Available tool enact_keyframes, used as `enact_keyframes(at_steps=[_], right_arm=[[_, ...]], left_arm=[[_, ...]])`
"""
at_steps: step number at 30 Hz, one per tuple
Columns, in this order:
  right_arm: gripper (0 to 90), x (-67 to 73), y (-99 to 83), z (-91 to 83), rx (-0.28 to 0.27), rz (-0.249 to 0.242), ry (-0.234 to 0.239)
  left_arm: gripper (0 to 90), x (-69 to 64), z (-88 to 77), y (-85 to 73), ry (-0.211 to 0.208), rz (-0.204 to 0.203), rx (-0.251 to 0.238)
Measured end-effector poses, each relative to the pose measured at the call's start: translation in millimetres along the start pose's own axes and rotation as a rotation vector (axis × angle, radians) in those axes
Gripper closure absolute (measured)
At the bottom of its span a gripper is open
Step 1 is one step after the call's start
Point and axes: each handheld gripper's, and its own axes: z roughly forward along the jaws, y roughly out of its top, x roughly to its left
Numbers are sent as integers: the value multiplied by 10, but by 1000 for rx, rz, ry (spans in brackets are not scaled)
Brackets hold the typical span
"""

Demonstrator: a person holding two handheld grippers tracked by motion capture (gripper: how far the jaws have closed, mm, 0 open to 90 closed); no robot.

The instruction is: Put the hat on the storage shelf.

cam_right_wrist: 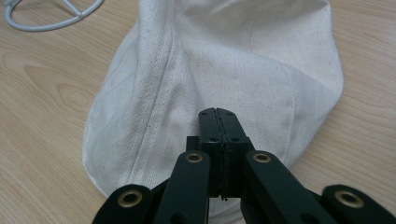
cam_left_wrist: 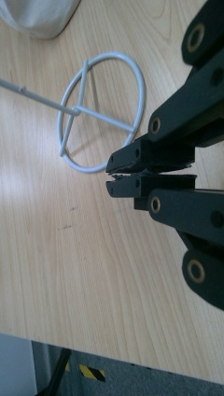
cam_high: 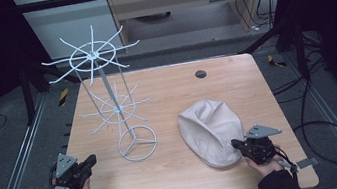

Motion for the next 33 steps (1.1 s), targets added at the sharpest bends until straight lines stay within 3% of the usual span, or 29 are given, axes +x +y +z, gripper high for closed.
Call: enact_keyframes(at_steps=[4,6,14,16,33], right_arm=[[894,-18,27,-53,-21,17,-8],[851,-32,81,-120,-37,27,-33],[736,7,275,-242,-30,11,-69],[673,42,362,-253,-16,9,-77],[560,326,876,-128,26,-57,-44]], left_arm=[[847,66,32,-19,23,-5,8],[812,118,68,-30,38,-10,16],[686,200,132,-68,66,-16,41],[620,214,156,-82,79,-4,47],[457,238,214,-107,100,9,74]])
